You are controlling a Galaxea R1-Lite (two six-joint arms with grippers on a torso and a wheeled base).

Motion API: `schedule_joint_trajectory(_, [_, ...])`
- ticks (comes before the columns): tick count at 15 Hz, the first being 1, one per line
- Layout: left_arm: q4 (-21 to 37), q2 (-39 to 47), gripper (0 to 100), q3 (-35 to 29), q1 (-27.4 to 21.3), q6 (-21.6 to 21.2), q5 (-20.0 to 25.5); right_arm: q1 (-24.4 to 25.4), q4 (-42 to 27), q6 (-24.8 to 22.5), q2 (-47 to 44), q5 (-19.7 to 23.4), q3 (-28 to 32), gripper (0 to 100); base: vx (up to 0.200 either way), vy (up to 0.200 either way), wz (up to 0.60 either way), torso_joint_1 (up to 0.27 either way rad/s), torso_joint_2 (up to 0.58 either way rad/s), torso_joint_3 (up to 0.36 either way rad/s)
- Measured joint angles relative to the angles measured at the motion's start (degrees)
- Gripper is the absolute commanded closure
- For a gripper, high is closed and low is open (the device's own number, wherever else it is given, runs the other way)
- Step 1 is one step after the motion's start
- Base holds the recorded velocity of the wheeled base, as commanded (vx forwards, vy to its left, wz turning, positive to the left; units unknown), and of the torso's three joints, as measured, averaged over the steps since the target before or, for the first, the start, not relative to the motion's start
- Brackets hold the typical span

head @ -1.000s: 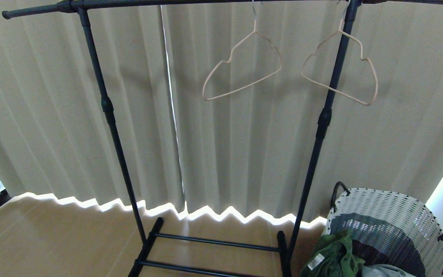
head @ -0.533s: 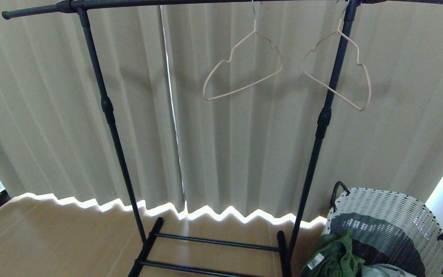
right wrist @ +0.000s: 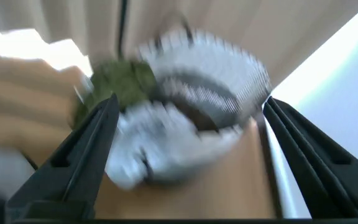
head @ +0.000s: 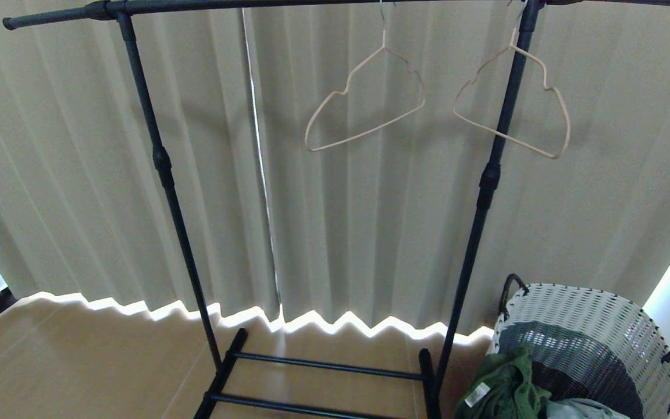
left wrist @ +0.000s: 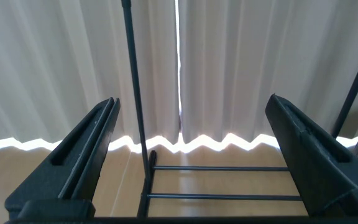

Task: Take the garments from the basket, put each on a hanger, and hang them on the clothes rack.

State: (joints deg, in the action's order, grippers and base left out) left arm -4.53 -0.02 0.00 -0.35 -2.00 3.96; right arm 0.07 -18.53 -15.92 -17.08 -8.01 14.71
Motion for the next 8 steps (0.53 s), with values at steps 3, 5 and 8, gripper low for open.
schedule_joint_trajectory(3, [0.0, 0.0, 0, 0.0, 0.0, 0.0, 0.0, 0.0, 0.0, -8.7, -14.4, -5.8, 1.3, 0, 0.0, 0.0, 0.0, 0.0, 0.0, 0.0])
schedule_joint_trajectory(5, [0.0, 0.0, 0, 0.0, 0.0, 0.0, 0.0, -0.1, 2.7, -12.1, -24.3, -7.5, 1.4, 0, 0.0, 0.0, 0.0, 0.0, 0.0, 0.0])
schedule_joint_trajectory(8, [0.0, 0.0, 0, 0.0, 0.0, 0.0, 0.0, -0.4, 10.5, -14.1, -38.5, -6.4, -0.1, 0, 0.0, 0.0, 0.0, 0.0, 0.0, 0.0])
